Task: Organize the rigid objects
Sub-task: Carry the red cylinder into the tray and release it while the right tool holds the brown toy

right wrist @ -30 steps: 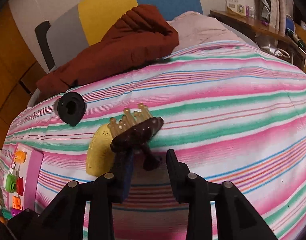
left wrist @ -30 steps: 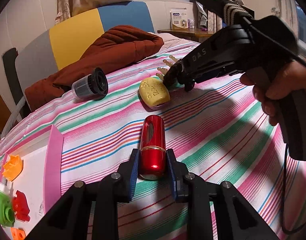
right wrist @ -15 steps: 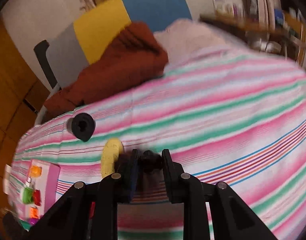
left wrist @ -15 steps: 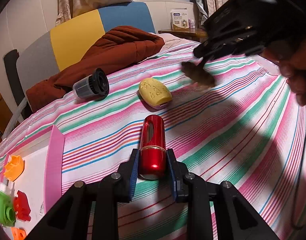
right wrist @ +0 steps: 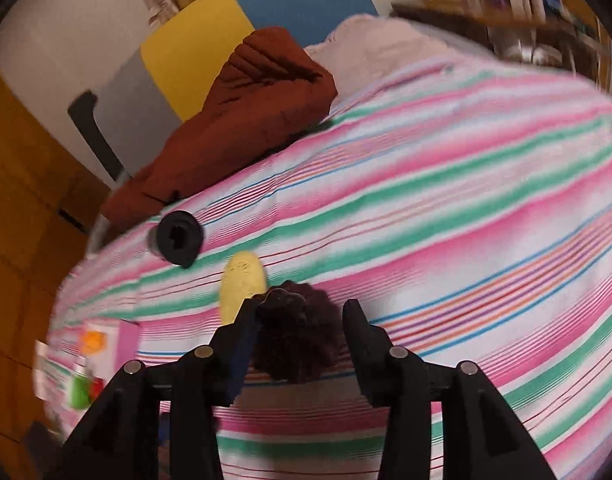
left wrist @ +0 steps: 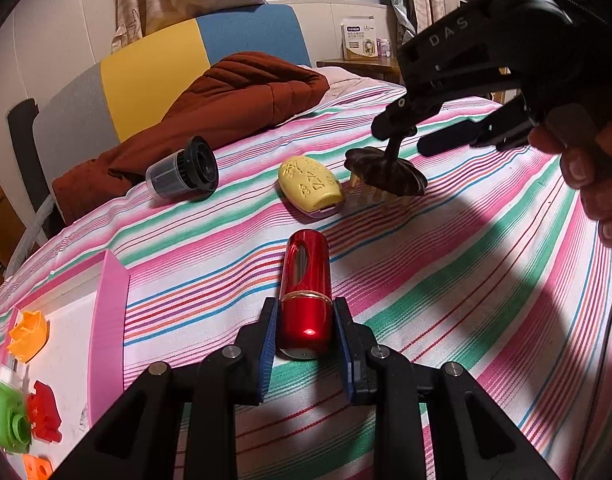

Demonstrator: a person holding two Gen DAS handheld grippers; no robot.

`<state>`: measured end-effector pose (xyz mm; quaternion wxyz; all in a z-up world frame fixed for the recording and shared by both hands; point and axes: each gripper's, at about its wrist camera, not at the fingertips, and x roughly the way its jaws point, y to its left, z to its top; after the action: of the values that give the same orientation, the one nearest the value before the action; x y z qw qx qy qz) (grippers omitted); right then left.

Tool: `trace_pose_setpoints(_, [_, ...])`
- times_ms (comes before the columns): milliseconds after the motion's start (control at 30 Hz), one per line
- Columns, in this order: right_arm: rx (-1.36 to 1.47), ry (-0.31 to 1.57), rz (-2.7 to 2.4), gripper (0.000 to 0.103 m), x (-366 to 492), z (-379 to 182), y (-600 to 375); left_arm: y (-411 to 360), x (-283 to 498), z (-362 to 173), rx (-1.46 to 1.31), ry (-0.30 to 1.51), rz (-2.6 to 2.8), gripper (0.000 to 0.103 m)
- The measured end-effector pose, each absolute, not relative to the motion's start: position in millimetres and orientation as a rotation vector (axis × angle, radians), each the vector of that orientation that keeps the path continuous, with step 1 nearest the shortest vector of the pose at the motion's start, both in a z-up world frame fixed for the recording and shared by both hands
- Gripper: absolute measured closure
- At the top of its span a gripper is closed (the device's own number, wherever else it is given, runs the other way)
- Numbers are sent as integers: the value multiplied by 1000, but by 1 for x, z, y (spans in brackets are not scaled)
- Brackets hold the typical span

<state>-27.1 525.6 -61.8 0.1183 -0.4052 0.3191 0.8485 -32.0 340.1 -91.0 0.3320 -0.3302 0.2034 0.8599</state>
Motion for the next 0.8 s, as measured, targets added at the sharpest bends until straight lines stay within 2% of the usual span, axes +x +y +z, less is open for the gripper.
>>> trace_pose_setpoints(100, [-1207,910,2470,60,-31,-66,521,340,-32,-91,-865,528,2246,76])
trace_pose_setpoints(300, [-1198,646,2504,60,-43,-63,498,338,-33,-91,-869,517,2240,76])
trace_pose_setpoints(400, [-1181,624,2531,62,-50,-67,497,337,-33,-90,-871,511,2239,76])
trace_pose_setpoints(467, [-1171,594,2552,74,-52,-65,496,336,-34,-90,-873,505,2237,76])
trace_pose_setpoints(500, [-1163,557,2572,84,-52,-62,493,336,-34,-90,-874,503,2236,76])
trace_pose_setpoints(600, [-1175,467,2555,84,-51,-56,485,336,-34,-90,-877,499,2235,76])
trace_pose_setpoints(800, [-1187,408,2516,85,-47,-52,483,335,-36,-90,-882,490,2231,76])
